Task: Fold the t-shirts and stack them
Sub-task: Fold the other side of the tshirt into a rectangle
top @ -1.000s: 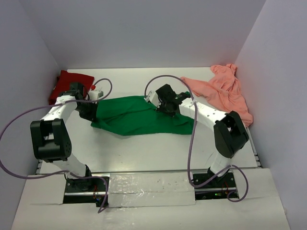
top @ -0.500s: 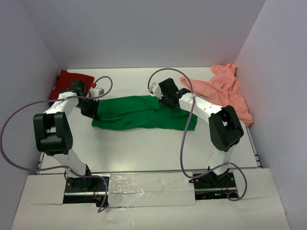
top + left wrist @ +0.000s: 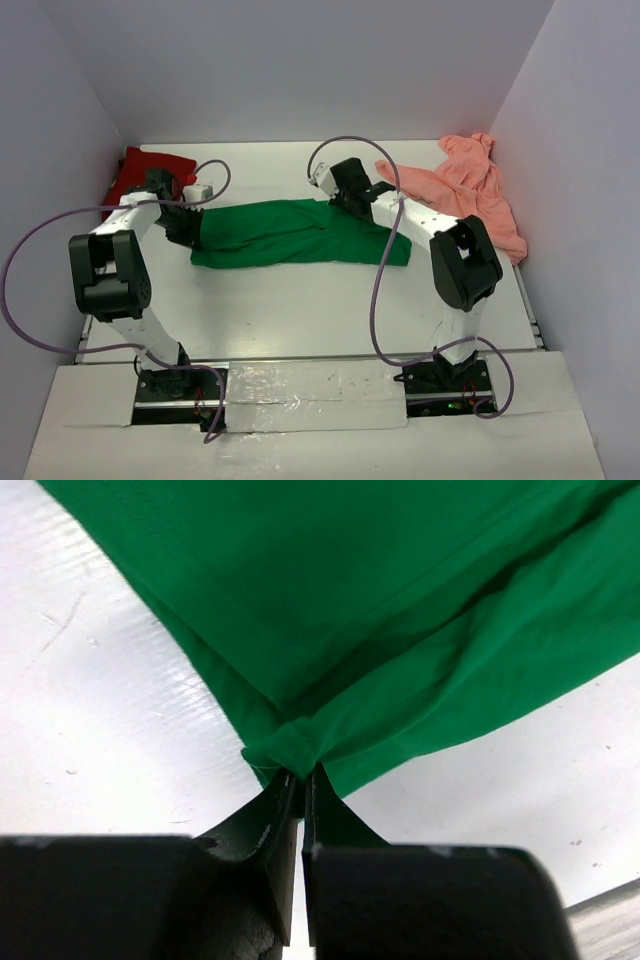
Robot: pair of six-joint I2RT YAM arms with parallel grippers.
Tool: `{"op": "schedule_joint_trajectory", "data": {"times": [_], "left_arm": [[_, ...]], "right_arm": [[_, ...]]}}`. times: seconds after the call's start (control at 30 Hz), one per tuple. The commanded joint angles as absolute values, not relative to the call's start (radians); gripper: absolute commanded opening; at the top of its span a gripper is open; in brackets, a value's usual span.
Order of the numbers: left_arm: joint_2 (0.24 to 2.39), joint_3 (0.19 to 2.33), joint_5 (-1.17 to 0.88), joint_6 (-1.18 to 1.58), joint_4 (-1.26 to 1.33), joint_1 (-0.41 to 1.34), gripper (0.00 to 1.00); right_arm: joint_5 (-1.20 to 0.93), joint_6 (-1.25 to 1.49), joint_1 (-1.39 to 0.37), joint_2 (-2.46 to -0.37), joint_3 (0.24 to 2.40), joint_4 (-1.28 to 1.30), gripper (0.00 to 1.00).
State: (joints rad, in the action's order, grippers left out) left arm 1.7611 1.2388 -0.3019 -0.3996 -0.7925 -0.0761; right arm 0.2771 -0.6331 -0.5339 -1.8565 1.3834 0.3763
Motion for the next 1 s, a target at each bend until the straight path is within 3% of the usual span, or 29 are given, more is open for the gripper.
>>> {"op": "schedule_joint_trajectory", "data": {"times": [0.0, 0.13, 0.23, 0.27, 0.3, 0.33, 0.37, 0.4, 0.47, 0.77, 0.97], "left_arm": [[1.773, 1.261, -0.318, -0.396, -0.736, -0.097, 0.03], [1.793, 1.276, -0.314, -0.376, -0.713, -0.109, 0.03], [1.819, 1.289, -0.325, -0.365, -0.710, -0.115, 0.13], [1.822, 1.287, -0.325, -0.362, -0.703, -0.114, 0.38], [1.827, 1.284, -0.328, -0.356, -0.689, -0.114, 0.55], [1.830, 1.284, -0.327, -0.348, -0.680, -0.114, 0.72], [1.835, 1.281, -0.324, -0.332, -0.667, -0.115, 0.99], [1.838, 1.273, -0.318, -0.330, -0.646, -0.117, 0.99], [1.832, 1.267, -0.313, -0.312, -0.620, -0.115, 0.99], [1.476, 1.039, -0.135, -0.154, -0.228, -0.112, 0.99], [1.284, 0.976, -0.145, -0.110, -0.192, -0.114, 0.99]], "right_arm": [[0.319, -0.658, -0.517, -1.882, 1.405, 0.282, 0.00], [0.318, -0.660, -0.494, -1.897, 1.414, 0.252, 0.00], [0.311, -0.658, -0.488, -1.902, 1.411, 0.233, 0.00], [0.310, -0.660, -0.486, -1.904, 1.407, 0.232, 0.00], [0.313, -0.652, -0.485, -1.907, 1.405, 0.226, 0.00], [0.317, -0.646, -0.485, -1.908, 1.401, 0.218, 0.06], [0.319, -0.643, -0.483, -1.907, 1.394, 0.213, 0.16], [0.307, -0.643, -0.483, -1.902, 1.372, 0.198, 0.34], [0.319, -0.637, -0.483, -1.878, 1.330, 0.141, 0.46], [0.439, -0.635, -0.505, -1.727, 1.114, -0.164, 0.50], [0.634, -0.698, -0.509, -1.671, 1.025, -0.411, 0.50]]}}
